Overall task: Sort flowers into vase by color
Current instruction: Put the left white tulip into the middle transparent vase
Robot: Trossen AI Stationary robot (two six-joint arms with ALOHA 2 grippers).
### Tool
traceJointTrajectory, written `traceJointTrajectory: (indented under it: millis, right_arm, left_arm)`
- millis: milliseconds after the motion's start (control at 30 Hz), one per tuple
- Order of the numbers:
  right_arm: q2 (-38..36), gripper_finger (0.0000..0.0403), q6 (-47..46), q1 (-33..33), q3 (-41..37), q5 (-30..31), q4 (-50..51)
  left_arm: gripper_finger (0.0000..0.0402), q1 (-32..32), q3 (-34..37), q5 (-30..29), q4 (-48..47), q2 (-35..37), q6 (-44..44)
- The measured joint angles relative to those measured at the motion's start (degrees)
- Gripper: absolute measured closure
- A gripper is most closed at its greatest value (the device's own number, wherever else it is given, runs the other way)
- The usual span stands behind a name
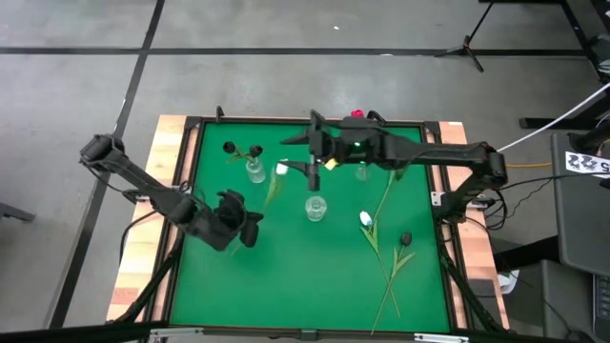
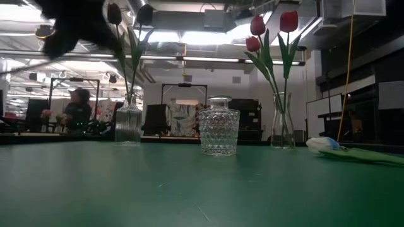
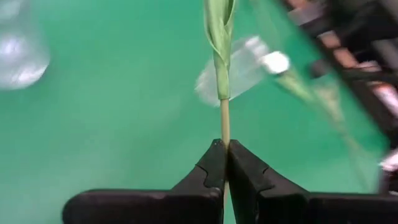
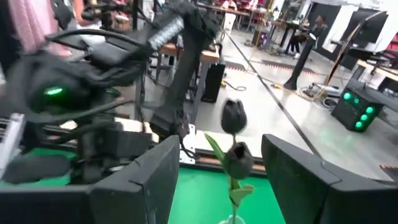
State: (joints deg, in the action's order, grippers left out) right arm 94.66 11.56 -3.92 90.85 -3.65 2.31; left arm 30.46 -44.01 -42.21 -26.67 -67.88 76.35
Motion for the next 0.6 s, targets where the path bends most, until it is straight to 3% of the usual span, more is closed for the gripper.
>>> traceJointTrajectory:
  millis: [300,600]
  right_arm:
    - [-6.6,0.0175,-0.1,9.8,0.0,7.9,4.9]
    - [-7.3,0.0175,-0.7,23.5,0.0,29.7,4.8]
  left_arm:
    - [0.04,-0.2,0.0,-9.8,22.9,5.1,-29.9]
    - [0.04,-0.2,0.0,-10.2,46.5,5.1,-59.3]
